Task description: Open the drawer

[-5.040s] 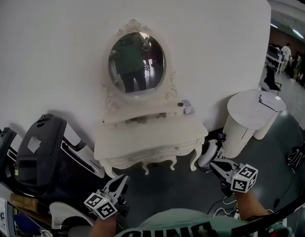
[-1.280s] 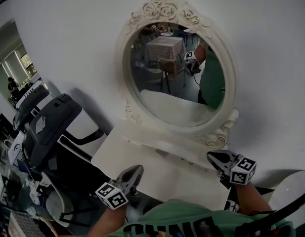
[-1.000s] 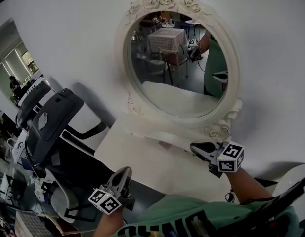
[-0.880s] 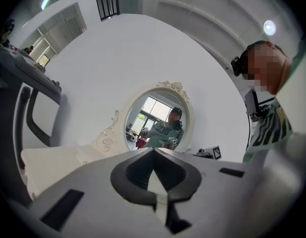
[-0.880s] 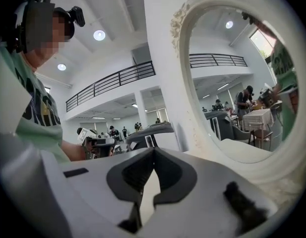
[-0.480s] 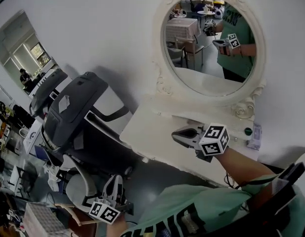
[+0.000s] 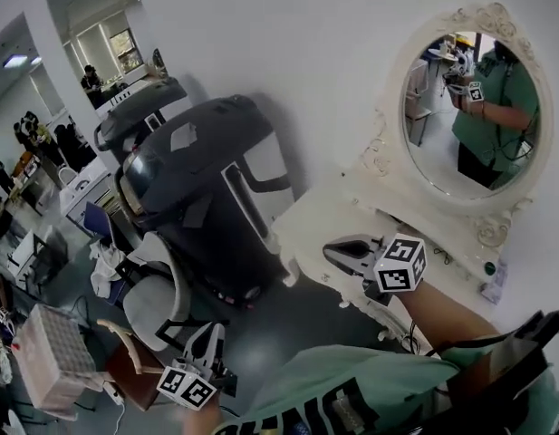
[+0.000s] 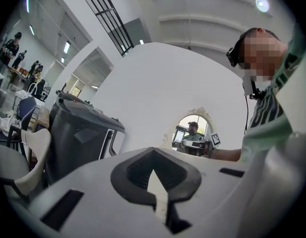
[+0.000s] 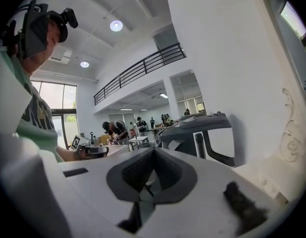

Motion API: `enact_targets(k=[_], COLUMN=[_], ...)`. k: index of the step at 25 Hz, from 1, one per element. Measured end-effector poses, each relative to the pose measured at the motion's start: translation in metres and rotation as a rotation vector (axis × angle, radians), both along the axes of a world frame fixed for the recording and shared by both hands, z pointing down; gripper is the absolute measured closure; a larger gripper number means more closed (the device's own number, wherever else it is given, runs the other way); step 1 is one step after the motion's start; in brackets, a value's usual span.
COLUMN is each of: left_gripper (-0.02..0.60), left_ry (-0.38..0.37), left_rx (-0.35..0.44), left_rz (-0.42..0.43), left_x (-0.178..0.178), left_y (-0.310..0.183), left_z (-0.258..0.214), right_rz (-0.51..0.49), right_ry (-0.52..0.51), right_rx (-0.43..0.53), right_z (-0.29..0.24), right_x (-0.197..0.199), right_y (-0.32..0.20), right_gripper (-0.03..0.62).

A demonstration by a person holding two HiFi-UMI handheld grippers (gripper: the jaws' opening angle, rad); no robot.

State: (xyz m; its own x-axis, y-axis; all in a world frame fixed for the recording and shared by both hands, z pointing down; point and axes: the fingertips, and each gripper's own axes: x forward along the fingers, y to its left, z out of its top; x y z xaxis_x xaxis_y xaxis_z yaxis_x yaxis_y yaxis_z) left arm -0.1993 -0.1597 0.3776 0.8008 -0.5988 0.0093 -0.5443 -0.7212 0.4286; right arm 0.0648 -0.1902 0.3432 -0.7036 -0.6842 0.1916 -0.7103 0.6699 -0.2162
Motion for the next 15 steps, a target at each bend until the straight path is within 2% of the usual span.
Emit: enact_targets(k=[2,6,11,15], left_gripper=[0.581,0.581,0.581,0.581], left_ry=[-0.005,-0.021,0.008,-0.038], left_rx=[-0.003,-0.013,-0.102,-0.163], left_rz=[-0.011,-0.089,-0.214,-0.247], left_x=[0.001,0.020,0.069,0.110], left_y=[-0.001,0.009,0.013,0.012], left_z=[0.004,0.013,0.030,0.054], right_rz=[-0.023,-0.118,-0.227,-0.279], right_ry=[-0.003,-0.009,-0.034,-0.038], right_rx=[-0.004,-0.004,-0.022,-0.037], right_z=[0.004,0.012,0.034,0.060], right_x=[-0.004,0.005,0.042,0.063], right_y=[-0.009,-0.027,-0.051,-0.071], right_gripper=[0.583,0.582,0.583,0.583])
